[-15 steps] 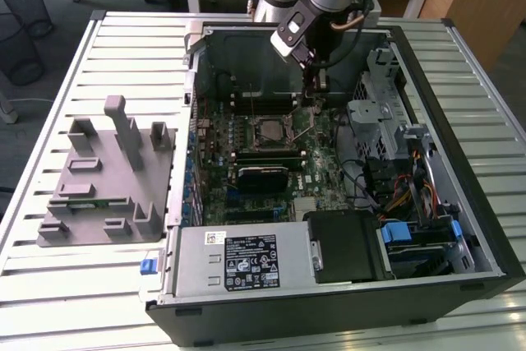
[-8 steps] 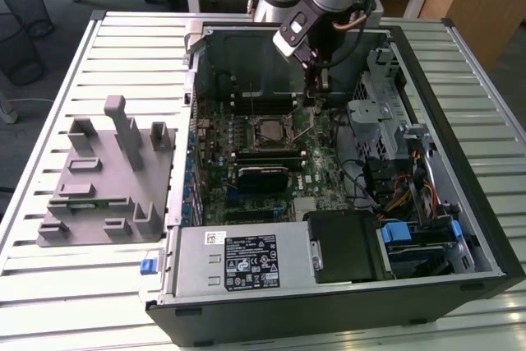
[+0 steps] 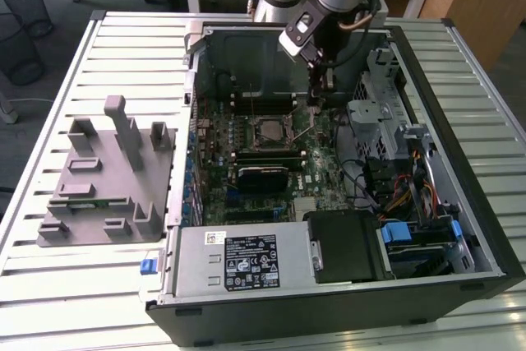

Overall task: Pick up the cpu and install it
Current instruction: 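Close the cpu cover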

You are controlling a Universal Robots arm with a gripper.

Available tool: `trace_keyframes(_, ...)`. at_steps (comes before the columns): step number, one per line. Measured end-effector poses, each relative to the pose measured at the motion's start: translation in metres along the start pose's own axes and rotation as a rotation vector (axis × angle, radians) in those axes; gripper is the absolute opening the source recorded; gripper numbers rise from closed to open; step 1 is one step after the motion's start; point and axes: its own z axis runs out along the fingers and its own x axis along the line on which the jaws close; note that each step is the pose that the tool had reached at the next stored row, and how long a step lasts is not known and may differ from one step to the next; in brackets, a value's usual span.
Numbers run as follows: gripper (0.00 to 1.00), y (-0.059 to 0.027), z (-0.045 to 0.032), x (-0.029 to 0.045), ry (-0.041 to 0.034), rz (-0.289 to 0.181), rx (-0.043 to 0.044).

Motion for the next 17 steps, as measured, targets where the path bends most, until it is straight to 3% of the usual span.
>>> trace_keyframes(17, 0.11, 0.0205, 0.0069, 0.0009, -0.0014, 0.0, 0.0033)
